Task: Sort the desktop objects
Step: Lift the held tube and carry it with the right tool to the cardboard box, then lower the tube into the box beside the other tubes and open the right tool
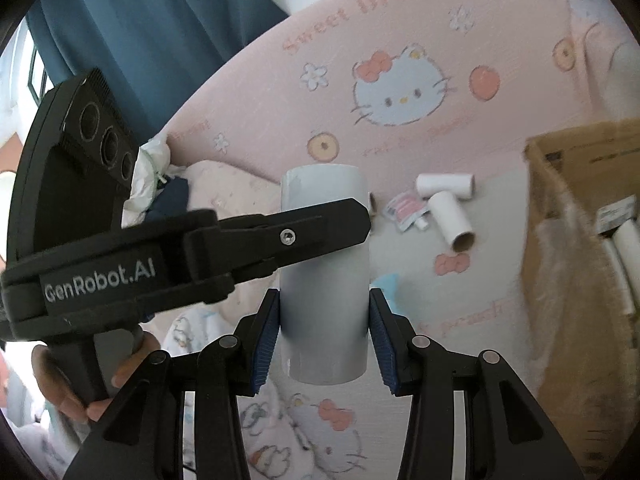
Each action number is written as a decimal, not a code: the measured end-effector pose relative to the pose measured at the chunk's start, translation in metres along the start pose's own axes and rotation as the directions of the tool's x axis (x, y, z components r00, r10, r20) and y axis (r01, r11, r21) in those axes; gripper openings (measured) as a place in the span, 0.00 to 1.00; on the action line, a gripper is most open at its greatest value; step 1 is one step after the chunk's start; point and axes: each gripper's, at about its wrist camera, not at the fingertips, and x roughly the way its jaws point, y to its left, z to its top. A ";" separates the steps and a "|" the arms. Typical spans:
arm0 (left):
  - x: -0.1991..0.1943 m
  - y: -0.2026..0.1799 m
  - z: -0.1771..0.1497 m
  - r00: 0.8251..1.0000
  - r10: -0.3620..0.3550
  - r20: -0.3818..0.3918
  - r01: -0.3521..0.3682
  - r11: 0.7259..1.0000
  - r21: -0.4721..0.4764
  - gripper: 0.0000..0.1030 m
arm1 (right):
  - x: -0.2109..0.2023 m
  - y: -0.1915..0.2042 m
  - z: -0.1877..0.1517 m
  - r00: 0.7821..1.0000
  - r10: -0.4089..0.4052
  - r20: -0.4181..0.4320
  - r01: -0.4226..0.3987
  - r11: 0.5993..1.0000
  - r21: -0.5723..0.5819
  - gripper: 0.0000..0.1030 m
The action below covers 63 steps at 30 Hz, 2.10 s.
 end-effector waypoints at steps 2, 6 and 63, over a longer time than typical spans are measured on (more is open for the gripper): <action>0.003 -0.011 0.003 1.000 -0.011 -0.002 0.011 1.000 0.023 0.46 | -0.008 -0.001 0.002 0.998 -0.052 0.025 0.052 0.998 -0.018 0.40; 0.009 -0.038 0.007 1.000 -0.021 -0.004 0.021 0.996 0.089 0.46 | -0.027 -0.007 0.011 0.992 -0.099 0.075 0.100 0.995 -0.011 0.40; 0.183 -0.113 0.068 0.953 0.097 -0.286 -0.004 0.952 0.307 0.55 | -0.033 -0.195 0.066 0.913 -0.192 -0.359 0.245 0.963 0.108 0.40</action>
